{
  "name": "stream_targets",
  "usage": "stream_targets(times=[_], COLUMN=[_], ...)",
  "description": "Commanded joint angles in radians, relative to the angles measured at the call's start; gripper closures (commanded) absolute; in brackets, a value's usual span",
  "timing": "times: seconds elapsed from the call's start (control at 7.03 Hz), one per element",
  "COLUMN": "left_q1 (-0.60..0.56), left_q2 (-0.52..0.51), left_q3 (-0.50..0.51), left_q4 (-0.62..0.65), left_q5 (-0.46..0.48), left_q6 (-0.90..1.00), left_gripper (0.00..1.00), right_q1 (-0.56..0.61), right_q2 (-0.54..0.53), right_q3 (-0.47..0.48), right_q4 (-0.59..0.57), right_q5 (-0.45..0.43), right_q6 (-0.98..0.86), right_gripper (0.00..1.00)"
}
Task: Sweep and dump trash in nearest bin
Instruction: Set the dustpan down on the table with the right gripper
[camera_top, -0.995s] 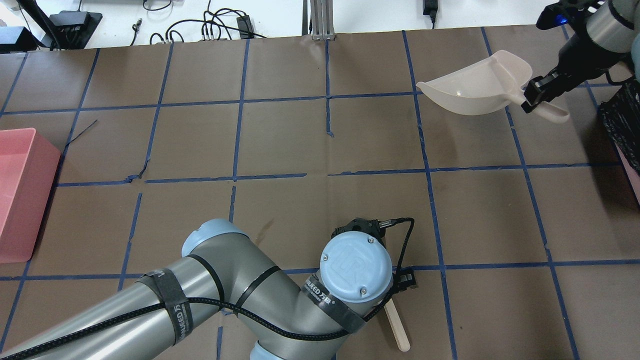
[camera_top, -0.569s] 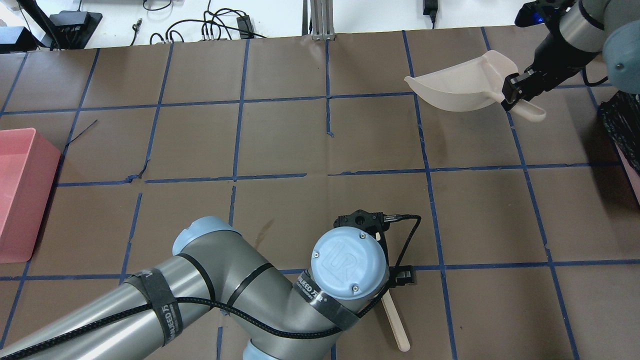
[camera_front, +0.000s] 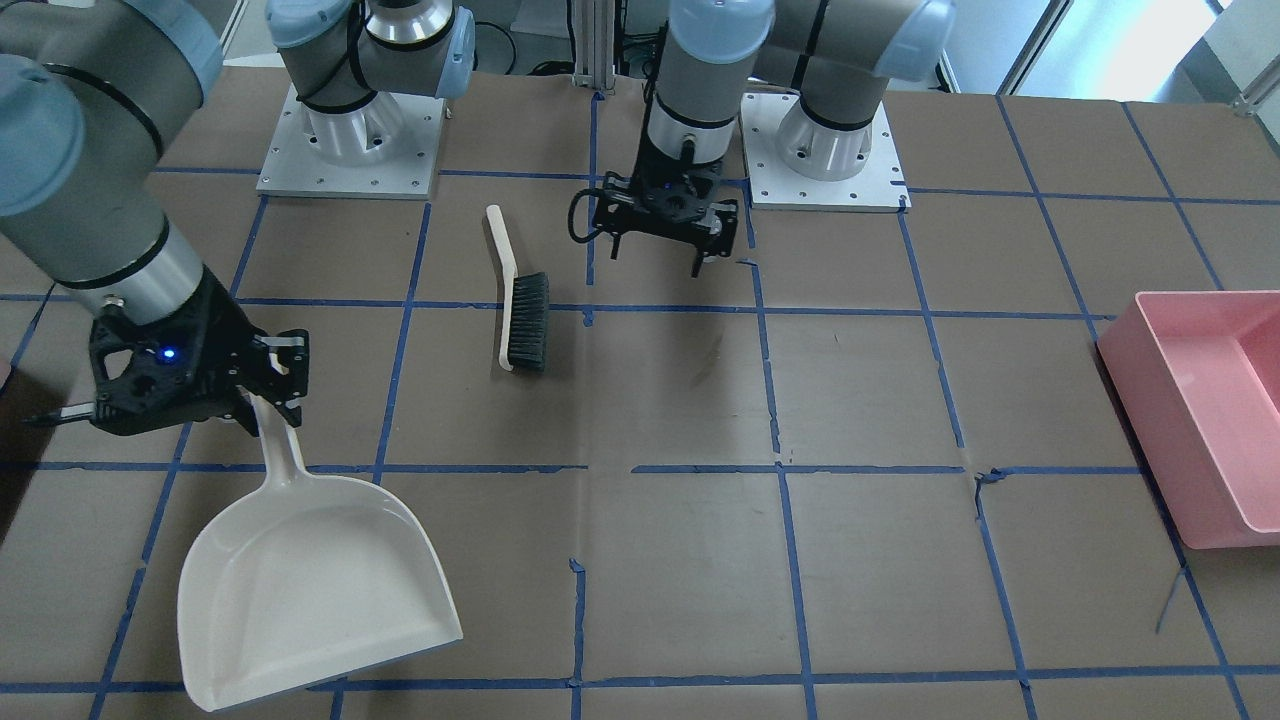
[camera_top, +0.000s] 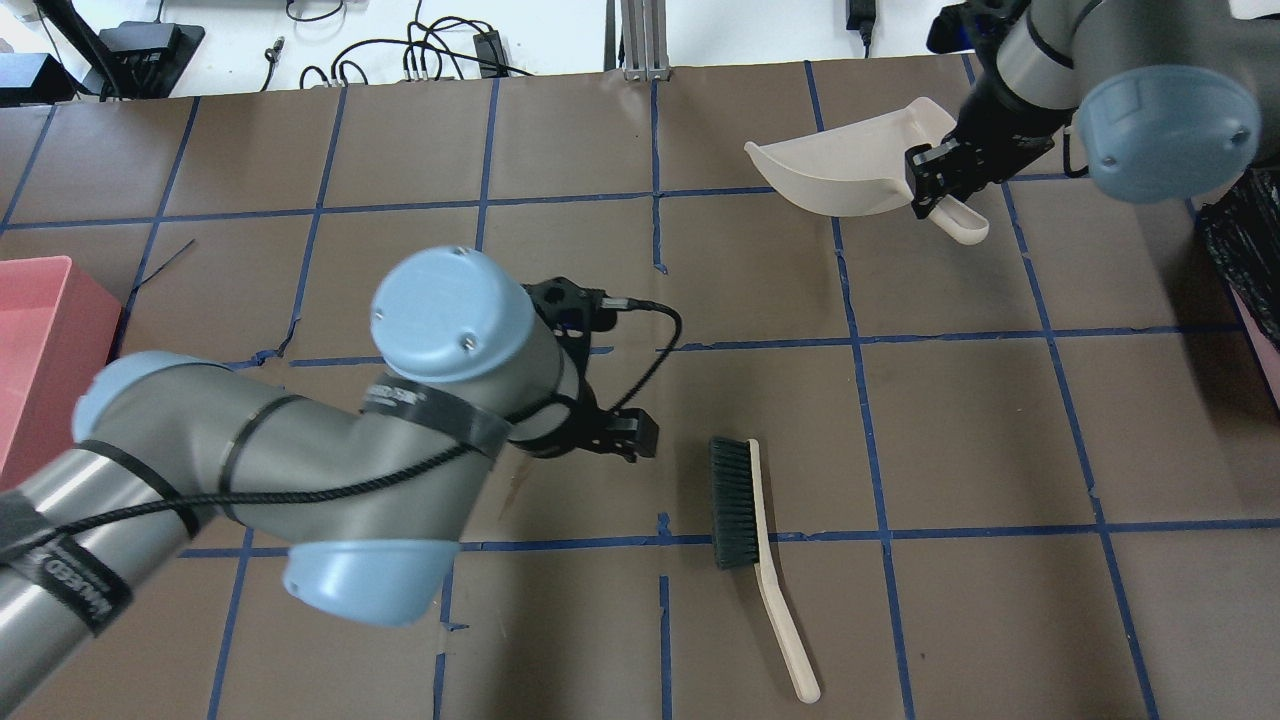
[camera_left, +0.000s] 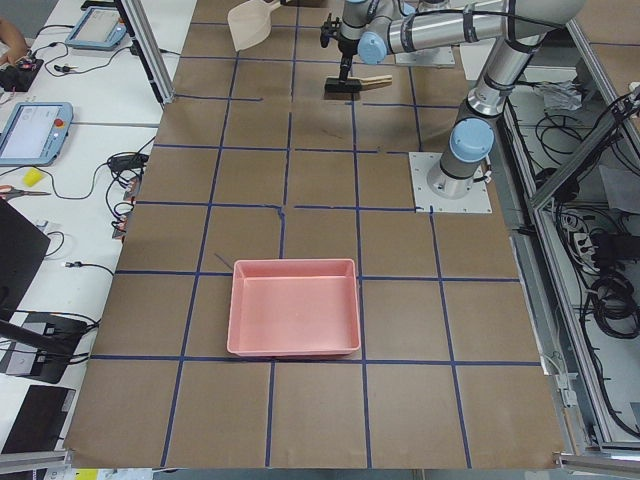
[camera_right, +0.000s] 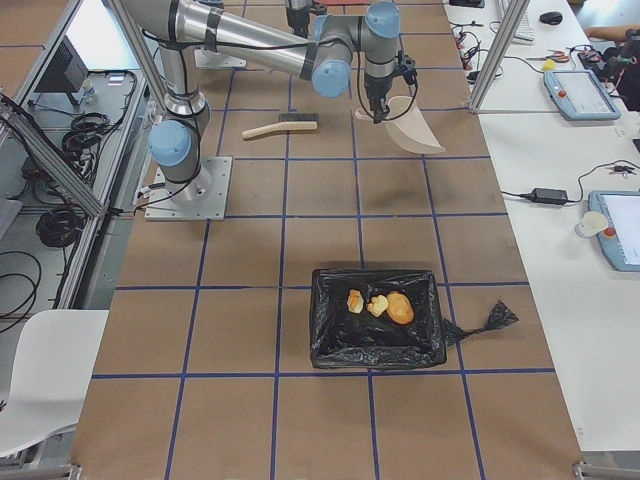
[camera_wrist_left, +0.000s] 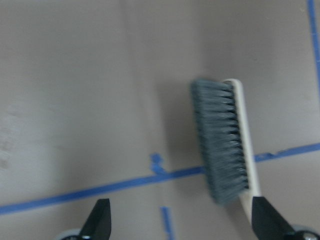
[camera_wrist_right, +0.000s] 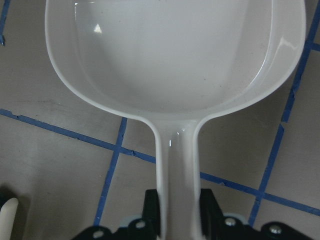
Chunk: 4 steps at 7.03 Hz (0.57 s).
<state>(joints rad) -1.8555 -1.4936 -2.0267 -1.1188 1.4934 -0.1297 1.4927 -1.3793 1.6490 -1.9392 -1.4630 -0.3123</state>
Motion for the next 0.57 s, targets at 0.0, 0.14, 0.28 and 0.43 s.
stream_targets(times=[0.0,0.14,0.28,0.43], left_q1=[0.195,0.279,0.37,0.427], left_q2=[0.021,0.019,0.007,-0.002], left_q3=[0.257,0.401,0.49,0.502], left_q4=[-0.346,-0.512,-0.598,-0.614], left_q5=[0.057,0.071,0.07,0.065], left_q6=[0.138,0.257,0.351,0.392], left_gripper=[0.0,0.0,0.0,0.0], right_q1=[0.151,0.241,0.332,0.398], right_q2=[0.061,0.107,0.155,0.21], right_q3=[-0.001,-0.005,-0.005,-0.011], right_q4=[-0.099,-0.154,-0.199,-0.272], right_q5=[-0.035,-0.074,-0.115,-0.128], right_q6=[0.219,0.342,0.463,0.552], right_gripper=[1.0,1.0,1.0,1.0])
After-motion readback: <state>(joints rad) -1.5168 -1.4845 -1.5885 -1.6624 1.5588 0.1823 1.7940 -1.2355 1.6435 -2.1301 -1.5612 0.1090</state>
